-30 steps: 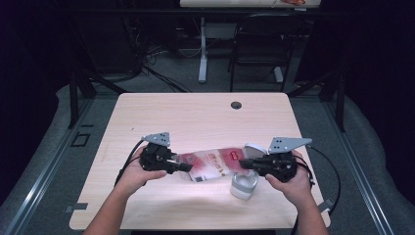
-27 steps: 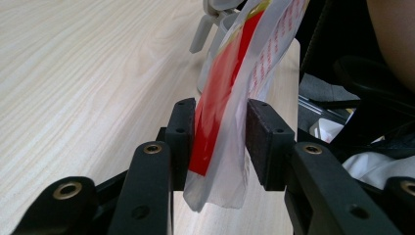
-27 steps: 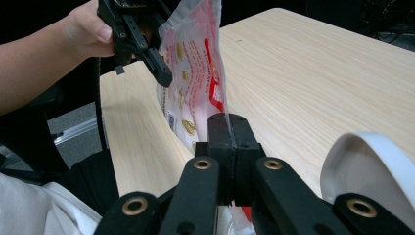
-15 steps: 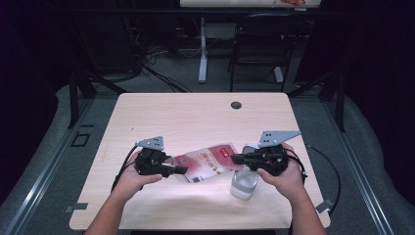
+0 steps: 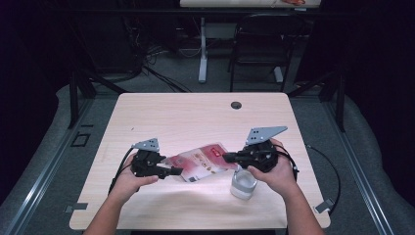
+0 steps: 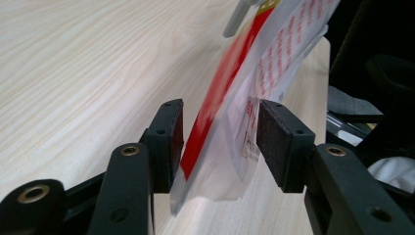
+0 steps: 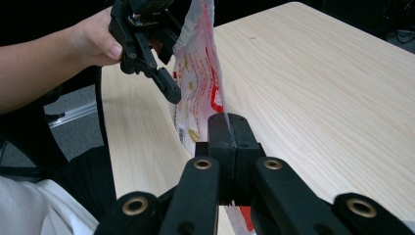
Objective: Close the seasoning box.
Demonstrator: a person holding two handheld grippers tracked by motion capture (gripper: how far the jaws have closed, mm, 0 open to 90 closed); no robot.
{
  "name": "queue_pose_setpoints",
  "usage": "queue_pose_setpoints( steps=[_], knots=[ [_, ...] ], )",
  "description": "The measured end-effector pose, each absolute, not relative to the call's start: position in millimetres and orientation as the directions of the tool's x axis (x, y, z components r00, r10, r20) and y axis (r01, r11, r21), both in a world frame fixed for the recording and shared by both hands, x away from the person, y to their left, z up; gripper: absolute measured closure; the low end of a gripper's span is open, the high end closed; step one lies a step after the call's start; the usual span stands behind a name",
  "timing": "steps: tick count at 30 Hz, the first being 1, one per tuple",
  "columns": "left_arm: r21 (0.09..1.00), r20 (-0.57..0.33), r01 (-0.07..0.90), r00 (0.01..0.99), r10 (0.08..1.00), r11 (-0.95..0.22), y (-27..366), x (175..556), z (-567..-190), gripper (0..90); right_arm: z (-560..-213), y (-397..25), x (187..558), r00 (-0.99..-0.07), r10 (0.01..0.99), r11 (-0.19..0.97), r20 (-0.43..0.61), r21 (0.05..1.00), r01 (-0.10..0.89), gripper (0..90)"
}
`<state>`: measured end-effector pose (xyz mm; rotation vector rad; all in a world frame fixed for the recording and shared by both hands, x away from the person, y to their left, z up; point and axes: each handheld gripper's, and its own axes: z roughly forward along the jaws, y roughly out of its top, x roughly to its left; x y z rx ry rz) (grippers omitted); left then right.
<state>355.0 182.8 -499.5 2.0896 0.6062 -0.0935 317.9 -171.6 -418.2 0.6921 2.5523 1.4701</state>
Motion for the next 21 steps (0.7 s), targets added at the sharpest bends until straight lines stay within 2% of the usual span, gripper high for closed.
queue_pose_setpoints(
  steps=[15,21],
  knots=[
    [0.769,-0.274,0.476,0.848,0.453,-0.427,204.1,356.6,-505.1,51.7,-421.7,-152.1,322.3,-0.894,0.444,0.523,0.063,0.792,0.316,90.0],
    [0.778,-0.243,0.456,0.852,0.463,-0.432,208.2,353.9,-501.9,56.5,-422.9,-146.7,325.0,-0.893,0.446,0.547,0.059,0.772,0.324,90.0]
  ],
)
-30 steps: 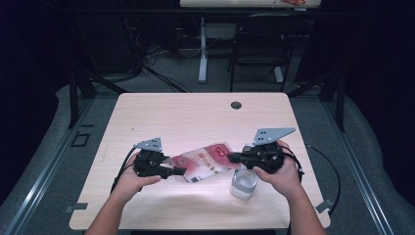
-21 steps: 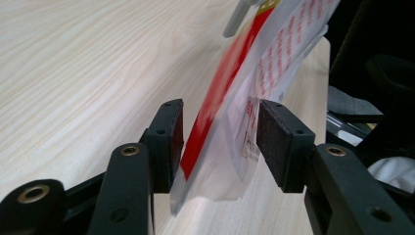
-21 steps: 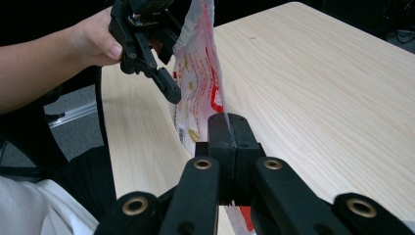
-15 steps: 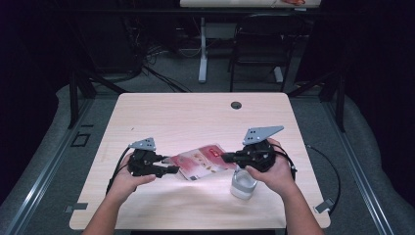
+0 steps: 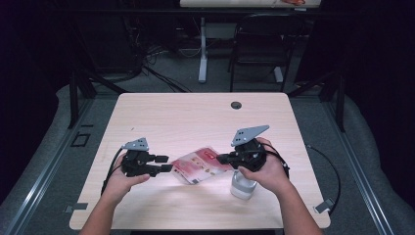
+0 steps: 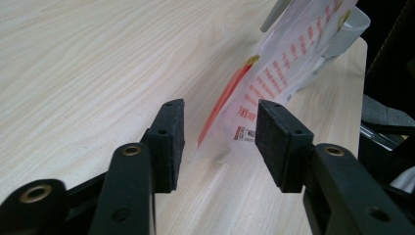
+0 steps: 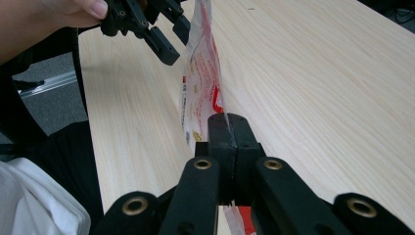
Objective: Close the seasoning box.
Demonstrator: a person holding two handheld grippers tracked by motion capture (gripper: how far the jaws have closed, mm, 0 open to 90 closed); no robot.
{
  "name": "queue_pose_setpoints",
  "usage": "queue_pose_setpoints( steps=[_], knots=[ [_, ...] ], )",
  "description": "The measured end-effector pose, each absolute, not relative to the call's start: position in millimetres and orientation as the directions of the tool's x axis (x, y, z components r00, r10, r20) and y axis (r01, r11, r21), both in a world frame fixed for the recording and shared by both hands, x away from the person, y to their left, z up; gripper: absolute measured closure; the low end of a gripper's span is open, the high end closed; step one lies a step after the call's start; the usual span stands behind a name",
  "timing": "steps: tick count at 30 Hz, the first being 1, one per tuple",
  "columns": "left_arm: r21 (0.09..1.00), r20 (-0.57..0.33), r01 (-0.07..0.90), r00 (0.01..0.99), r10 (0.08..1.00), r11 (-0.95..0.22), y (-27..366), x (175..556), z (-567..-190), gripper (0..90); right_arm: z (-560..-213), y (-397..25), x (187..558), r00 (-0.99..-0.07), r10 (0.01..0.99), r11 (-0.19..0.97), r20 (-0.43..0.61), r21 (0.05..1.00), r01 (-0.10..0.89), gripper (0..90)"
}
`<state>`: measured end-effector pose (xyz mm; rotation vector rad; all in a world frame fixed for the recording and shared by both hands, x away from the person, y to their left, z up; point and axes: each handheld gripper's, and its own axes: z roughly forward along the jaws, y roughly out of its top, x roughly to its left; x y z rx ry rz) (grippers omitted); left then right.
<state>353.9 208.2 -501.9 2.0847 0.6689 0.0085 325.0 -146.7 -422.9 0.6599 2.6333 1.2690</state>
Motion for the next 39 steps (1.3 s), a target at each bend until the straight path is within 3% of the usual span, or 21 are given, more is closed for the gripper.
queue_pose_setpoints(
  steps=[9,39],
  knots=[
    [0.745,-0.202,0.435,0.87,0.45,-0.506,197.4,352.5,-507.5,72.6,-422.6,-138.2,325.9,-0.902,0.427,0.564,0.06,0.762,0.317,90.0],
    [0.694,-0.25,0.478,0.861,0.442,-0.539,185.1,354.3,-530.3,72.6,-409.2,-113.4,328.3,-0.918,0.392,0.549,0.053,0.788,0.28,89.6]
  ],
)
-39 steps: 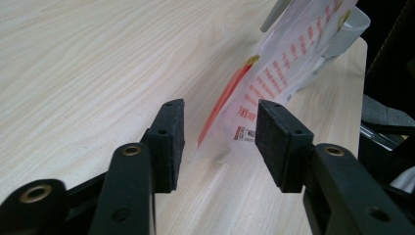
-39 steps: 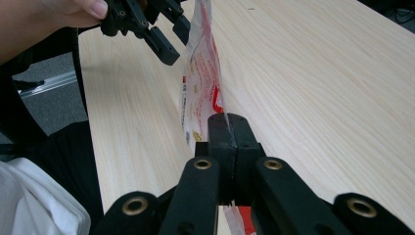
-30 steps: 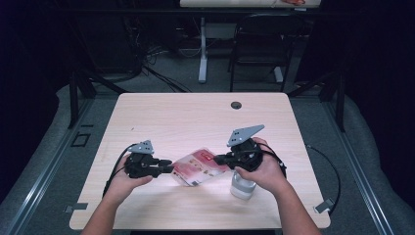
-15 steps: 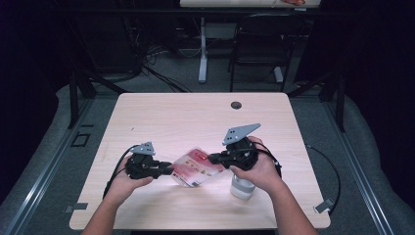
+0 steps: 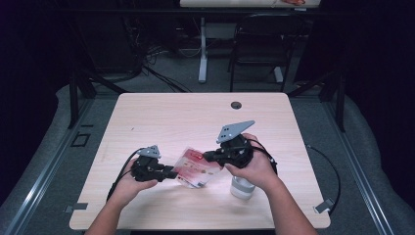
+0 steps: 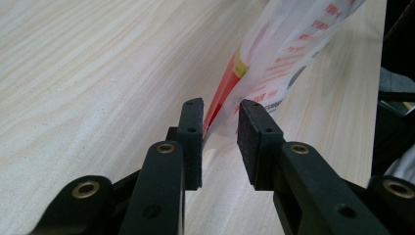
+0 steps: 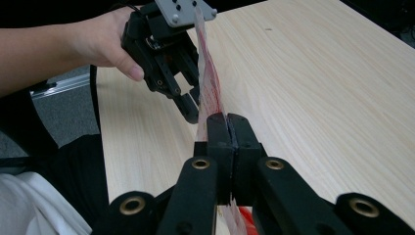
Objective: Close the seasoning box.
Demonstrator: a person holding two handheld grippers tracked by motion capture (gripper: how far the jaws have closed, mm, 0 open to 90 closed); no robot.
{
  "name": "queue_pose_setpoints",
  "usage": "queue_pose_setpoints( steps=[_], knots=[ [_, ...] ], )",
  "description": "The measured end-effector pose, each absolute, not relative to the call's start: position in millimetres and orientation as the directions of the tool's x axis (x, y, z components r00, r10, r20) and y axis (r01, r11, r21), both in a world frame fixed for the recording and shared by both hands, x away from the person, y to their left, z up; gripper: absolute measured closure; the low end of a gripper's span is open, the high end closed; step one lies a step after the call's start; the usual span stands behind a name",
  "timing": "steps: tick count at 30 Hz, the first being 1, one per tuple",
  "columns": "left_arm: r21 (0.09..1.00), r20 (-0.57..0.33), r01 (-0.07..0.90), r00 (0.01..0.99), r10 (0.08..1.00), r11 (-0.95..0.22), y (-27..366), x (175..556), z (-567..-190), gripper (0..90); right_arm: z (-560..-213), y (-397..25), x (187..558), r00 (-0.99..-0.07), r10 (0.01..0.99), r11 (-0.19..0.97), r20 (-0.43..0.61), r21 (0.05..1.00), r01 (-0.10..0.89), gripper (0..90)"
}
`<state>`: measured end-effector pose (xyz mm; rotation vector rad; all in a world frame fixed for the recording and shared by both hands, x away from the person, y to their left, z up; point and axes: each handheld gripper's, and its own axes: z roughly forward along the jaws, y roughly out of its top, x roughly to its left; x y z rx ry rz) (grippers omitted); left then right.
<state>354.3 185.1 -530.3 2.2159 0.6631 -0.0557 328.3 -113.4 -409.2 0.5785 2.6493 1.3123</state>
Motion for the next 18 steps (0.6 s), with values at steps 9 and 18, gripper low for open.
queue_pose_setpoints(
  steps=[9,18],
  knots=[
    [0.692,-0.26,0.489,0.855,0.449,-0.531,187.9,353.8,-535.0,71.1,-408.6,-105.2,330.2,-0.922,0.384,0.547,0.053,0.791,0.274,87.7],
    [0.728,-0.267,0.481,0.855,0.445,-0.489,198.3,352.0,-526.7,65.5,-408.3,-92.7,331.3,-0.932,0.359,0.559,0.051,0.788,0.259,85.8]
  ],
)
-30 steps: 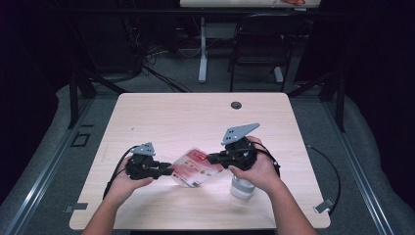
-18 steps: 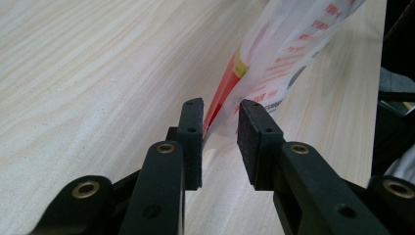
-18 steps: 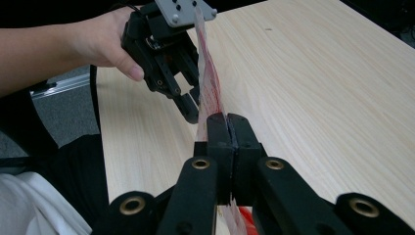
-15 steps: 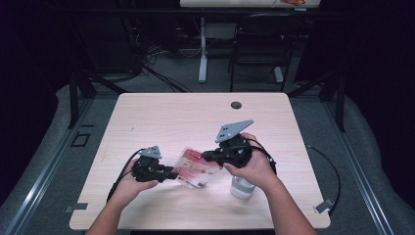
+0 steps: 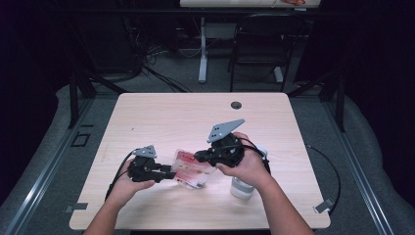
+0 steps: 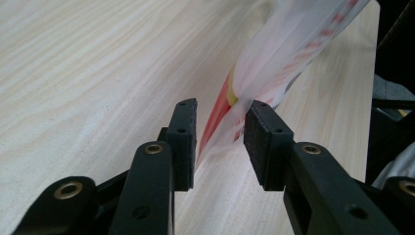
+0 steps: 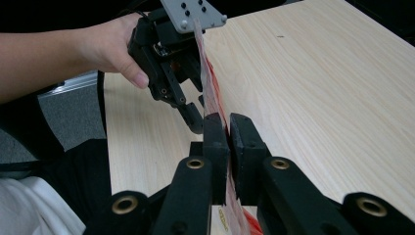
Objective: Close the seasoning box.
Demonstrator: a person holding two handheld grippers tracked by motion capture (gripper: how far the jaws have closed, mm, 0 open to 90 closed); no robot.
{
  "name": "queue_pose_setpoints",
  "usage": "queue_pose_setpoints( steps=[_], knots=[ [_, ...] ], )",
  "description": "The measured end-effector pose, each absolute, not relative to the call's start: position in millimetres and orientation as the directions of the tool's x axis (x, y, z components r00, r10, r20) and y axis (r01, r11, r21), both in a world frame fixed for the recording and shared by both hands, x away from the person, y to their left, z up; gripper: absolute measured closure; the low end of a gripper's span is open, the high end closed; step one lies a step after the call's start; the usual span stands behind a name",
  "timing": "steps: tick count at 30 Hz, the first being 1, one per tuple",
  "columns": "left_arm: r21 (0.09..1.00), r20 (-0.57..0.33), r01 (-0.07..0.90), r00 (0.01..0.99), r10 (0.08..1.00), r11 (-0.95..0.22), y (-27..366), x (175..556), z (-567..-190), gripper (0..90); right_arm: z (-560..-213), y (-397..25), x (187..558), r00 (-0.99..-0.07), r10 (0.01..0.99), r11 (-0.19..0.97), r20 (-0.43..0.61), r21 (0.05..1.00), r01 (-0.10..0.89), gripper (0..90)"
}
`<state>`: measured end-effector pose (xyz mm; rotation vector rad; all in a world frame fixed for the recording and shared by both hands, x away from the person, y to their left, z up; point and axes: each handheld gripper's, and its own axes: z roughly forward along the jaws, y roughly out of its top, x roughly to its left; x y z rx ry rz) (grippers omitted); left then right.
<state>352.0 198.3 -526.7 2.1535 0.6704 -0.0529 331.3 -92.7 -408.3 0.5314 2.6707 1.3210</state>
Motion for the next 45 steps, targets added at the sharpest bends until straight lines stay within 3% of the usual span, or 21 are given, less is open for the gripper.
queue_pose_setpoints(
  steps=[13,45],
  knots=[
    [0.746,-0.251,0.468,0.857,0.45,-0.474,205.8,348.9,-518.5,56.0,-409.5,-72.2,334.1,-0.94,0.337,0.563,0.056,0.788,0.249,81.2],
    [0.763,-0.25,0.47,0.847,0.469,-0.443,211.9,348.6,-514.6,52.4,-410.9,-58.9,335.2,-0.939,0.338,0.551,0.068,0.794,0.256,72.9]
  ],
)
